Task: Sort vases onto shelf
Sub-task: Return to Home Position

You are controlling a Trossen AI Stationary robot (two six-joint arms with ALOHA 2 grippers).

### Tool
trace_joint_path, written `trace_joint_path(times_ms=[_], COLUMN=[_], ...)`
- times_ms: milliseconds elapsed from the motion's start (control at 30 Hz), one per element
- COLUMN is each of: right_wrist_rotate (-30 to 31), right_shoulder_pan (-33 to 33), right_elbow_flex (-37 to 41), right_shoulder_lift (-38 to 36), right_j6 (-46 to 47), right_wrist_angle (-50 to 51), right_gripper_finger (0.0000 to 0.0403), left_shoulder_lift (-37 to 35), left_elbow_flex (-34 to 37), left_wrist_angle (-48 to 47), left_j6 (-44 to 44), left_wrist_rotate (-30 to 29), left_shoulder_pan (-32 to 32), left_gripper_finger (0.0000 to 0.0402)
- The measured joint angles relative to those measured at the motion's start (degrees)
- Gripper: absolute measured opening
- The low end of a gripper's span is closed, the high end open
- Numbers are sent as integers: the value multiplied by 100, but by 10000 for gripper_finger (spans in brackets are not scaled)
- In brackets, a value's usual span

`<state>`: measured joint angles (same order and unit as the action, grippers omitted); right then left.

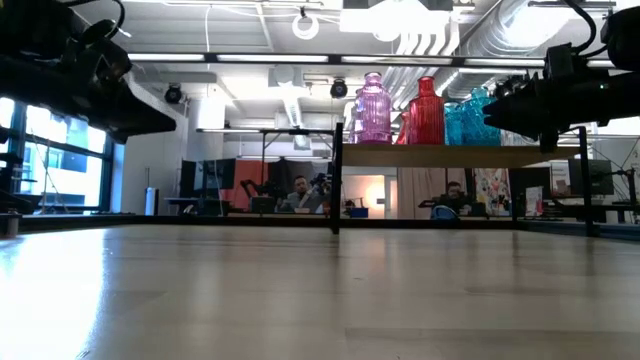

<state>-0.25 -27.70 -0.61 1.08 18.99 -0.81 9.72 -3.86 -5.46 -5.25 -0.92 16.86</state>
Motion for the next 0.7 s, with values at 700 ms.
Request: trace_joint_path(times_ms=[700], right_wrist_rotate=[2], right_shoulder_pan=[0], right_elbow_flex=[1], right_shoulder_lift=[0], right_j6=[43], right_wrist_angle=[11], right_gripper_finger=[117], left_shoulder_lift=[1], left_elbow_flex=[-2], left_wrist_angle=[-73], left_j6=[-1111], left_wrist_rotate=[-165], left_shoulder_pan=[0], left_gripper_finger=[45])
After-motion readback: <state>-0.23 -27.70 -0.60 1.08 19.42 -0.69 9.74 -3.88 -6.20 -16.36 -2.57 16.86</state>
